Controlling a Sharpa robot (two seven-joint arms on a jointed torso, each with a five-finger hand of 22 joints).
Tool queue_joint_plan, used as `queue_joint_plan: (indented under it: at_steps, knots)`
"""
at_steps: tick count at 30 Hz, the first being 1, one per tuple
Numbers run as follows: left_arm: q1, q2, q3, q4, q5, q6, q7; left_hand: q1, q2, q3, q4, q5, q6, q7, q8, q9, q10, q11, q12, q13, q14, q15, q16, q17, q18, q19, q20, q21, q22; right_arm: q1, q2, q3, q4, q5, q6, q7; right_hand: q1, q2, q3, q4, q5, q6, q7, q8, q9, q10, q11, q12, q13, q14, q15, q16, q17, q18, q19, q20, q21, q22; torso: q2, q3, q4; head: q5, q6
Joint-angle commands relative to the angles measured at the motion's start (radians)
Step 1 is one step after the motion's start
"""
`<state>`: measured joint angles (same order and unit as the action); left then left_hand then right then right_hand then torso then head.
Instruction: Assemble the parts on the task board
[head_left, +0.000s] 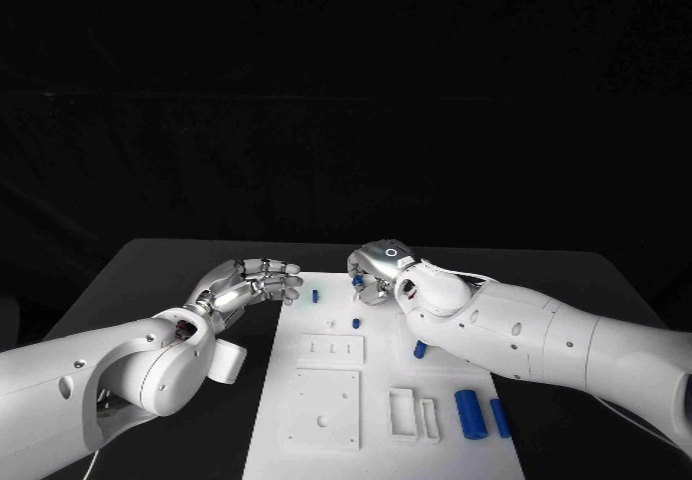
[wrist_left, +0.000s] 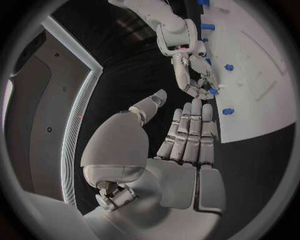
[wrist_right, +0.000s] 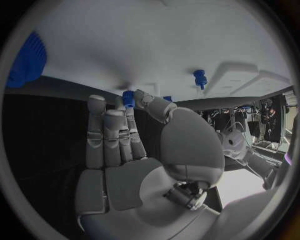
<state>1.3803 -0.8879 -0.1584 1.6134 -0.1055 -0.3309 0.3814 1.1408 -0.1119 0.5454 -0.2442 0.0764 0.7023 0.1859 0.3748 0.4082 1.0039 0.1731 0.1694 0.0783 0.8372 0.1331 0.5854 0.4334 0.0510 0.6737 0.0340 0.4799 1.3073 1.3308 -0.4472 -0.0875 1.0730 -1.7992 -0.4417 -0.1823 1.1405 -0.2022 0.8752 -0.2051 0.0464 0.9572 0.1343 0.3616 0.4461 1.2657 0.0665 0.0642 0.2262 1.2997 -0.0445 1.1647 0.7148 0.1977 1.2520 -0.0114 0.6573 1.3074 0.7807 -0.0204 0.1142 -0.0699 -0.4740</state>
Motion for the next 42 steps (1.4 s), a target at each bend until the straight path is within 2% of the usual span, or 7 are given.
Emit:
queue_joint_plan:
  at_steps: [1,15,22,31,37,39,42]
  knots:
    - [0.003,0.001,0.001,0.002,-0.005,0.006,0.011,-0.008,-0.005,0.001,-0.005,0.007,0.003,0.023,-0.004,-0.001,-0.005,0.005,-0.005,-0.001,0.003,-0.001,0.006,-0.001,0.016,0.007,-0.002,0.004,0.016,-0.001,-0.001,0.000,-0.003,0.043,-0.002,0.021,-0.012,-0.039,-0.015,-0.001,0.015,-0.053,0.027,-0.032,-0.020,-0.091,0.030,-0.006,-0.011,0.002,0.026,-0.001,-0.003,0.064,0.002,0.002,-0.004,0.012,0.001,0.0003,-0.0013,0.002,0.001]
    - [0.003,0.001,0.001,-0.015,-0.005,0.005,0.009,-0.005,-0.006,0.004,-0.009,0.006,0.002,0.024,-0.006,-0.002,-0.009,0.007,-0.008,-0.003,0.002,-0.001,0.007,-0.004,0.016,0.007,-0.002,0.004,0.016,0.002,-0.069,0.006,0.062,0.157,-0.064,0.049,-0.075,-0.088,-0.186,0.000,0.148,-0.120,0.050,-0.058,-0.034,-0.266,0.084,0.002,-0.102,-0.021,0.079,-0.027,-0.030,0.064,-0.030,0.016,-0.039,-0.002,0.001,0.0018,-0.0046,0.011,0.005]
    - [0.004,-0.003,0.001,-0.015,-0.005,0.003,0.010,-0.005,-0.006,0.005,-0.009,0.006,0.002,0.024,-0.006,-0.002,-0.009,0.007,-0.009,-0.003,0.002,-0.001,0.007,-0.004,0.016,0.007,-0.002,0.004,0.016,0.012,-0.168,0.072,0.161,0.220,-0.009,0.006,-0.048,-0.073,-0.187,0.005,0.128,-0.098,0.046,-0.043,-0.030,-0.169,0.051,0.049,-0.089,-0.017,0.048,-0.023,-0.033,0.064,-0.022,0.012,-0.040,-0.003,0.003,0.0021,-0.0057,0.003,0.016]
    - [0.005,-0.004,0.001,-0.016,-0.005,0.001,0.013,-0.004,-0.008,0.006,-0.012,0.006,0.001,0.024,-0.007,-0.002,-0.012,0.009,-0.011,-0.005,0.002,0.000,0.008,-0.005,0.016,0.007,-0.002,0.004,0.016,0.043,-0.264,0.091,0.145,0.293,0.131,0.054,-0.099,-0.081,-0.286,-0.011,0.160,-0.094,0.042,-0.039,-0.030,-0.059,0.008,0.113,-0.040,-0.017,0.005,-0.003,-0.016,0.064,-0.019,0.007,-0.027,0.014,0.002,0.0046,-0.0159,0.006,0.021]
    - [0.005,-0.003,0.001,-0.020,-0.005,0.004,0.012,-0.003,-0.008,0.007,-0.012,0.006,0.001,0.024,-0.007,-0.002,-0.012,0.009,-0.011,-0.005,0.002,0.000,0.008,-0.006,0.016,0.007,-0.002,0.004,0.016,0.043,-0.272,0.093,0.103,0.347,0.239,0.079,-0.054,-0.077,-0.357,-0.057,0.111,-0.100,-0.002,-0.045,-0.031,0.100,-0.050,0.507,0.249,-0.018,-0.032,0.041,0.026,0.064,0.003,0.001,-0.010,0.022,0.003,0.0092,-0.0176,0.008,0.018]
    - [0.005,-0.002,0.001,-0.020,-0.005,0.005,0.012,-0.003,-0.008,0.007,-0.012,0.006,0.001,0.024,-0.008,-0.002,-0.013,0.009,-0.012,-0.005,0.001,0.000,0.008,-0.006,0.016,0.007,-0.002,0.004,0.016,0.043,-0.273,0.093,0.096,0.347,0.267,0.082,-0.096,-0.069,-0.387,-0.051,0.117,-0.119,-0.011,-0.067,-0.042,-0.240,-0.058,1.004,0.704,-0.046,0.005,0.106,0.103,0.064,0.019,-0.012,0.031,0.020,0.003,0.0066,-0.0156,0.005,0.018]
    - [0.005,-0.003,0.001,-0.021,-0.005,0.006,0.013,-0.003,-0.008,0.007,-0.013,0.006,0.001,0.024,-0.008,-0.002,-0.013,0.009,-0.012,-0.005,0.001,0.000,0.008,-0.006,0.016,0.007,-0.002,0.004,0.016,0.043,-0.273,0.093,0.088,0.347,0.302,0.069,-0.062,-0.057,-0.362,-0.064,0.134,-0.102,0.015,-0.062,-0.040,-0.249,-0.031,1.107,0.779,-0.033,-0.031,0.132,0.133,0.064,0.029,-0.027,0.065,0.027,0.003,0.0058,-0.0153,0.004,0.017]
